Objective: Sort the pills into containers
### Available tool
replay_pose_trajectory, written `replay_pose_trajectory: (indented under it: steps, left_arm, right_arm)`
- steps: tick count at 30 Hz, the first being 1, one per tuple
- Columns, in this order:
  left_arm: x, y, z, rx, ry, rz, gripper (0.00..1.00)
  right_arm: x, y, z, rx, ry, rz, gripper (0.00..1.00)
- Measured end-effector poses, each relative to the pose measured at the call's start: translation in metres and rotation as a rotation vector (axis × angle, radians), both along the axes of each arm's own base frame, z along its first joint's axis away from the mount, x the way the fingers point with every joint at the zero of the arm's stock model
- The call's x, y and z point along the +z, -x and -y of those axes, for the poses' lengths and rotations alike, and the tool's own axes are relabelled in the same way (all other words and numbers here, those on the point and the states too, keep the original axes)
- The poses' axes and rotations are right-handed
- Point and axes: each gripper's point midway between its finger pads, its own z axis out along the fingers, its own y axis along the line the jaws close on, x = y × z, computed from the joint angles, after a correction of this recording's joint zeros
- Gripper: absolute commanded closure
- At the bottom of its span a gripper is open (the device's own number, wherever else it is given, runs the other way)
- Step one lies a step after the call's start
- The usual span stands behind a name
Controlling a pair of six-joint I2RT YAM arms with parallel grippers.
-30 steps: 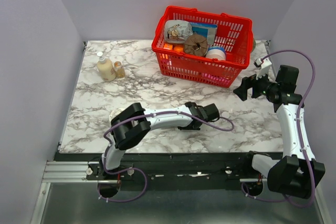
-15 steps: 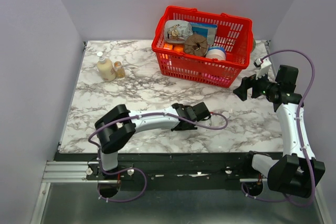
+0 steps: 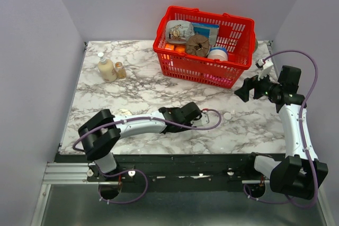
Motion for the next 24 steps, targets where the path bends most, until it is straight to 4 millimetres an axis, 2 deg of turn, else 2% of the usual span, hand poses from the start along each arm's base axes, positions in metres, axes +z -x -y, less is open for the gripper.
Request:
replay_pose_trajectory:
  steps: [4, 7, 11, 17, 21, 24]
  left_arm:
    - [0.008, 0.0, -0.002, 0.021, 0.105, 0.006, 1.0]
    - [0.025, 0.0, -0.001, 0.024, 0.233, 0.032, 1.0]
    - [0.062, 0.008, 0.0, -0.002, 0.549, 0.082, 1.0]
    - [0.115, 0.027, -0.011, -0.068, 1.051, 0.114, 1.0]
    - [0.153, 0.052, -0.008, -0.183, 1.299, 0.065, 1.0]
    - [0.179, 0.065, -0.008, -0.267, 1.413, 0.042, 1.0]
  right_arm:
    - [0.001, 0.001, -0.003, 0.023, -0.002, 0.011, 0.0]
    - [0.003, 0.002, -0.007, 0.067, -0.002, 0.032, 0.0]
    - [0.0, 0.013, -0.022, 0.2, -0.003, 0.08, 0.0]
    - [-0.021, 0.05, -0.046, 0.44, 0.009, 0.154, 0.0]
    - [-0.03, 0.066, -0.052, 0.575, 0.074, 0.214, 0.0]
    - [-0.038, 0.073, -0.053, 0.654, 0.122, 0.233, 0.0]
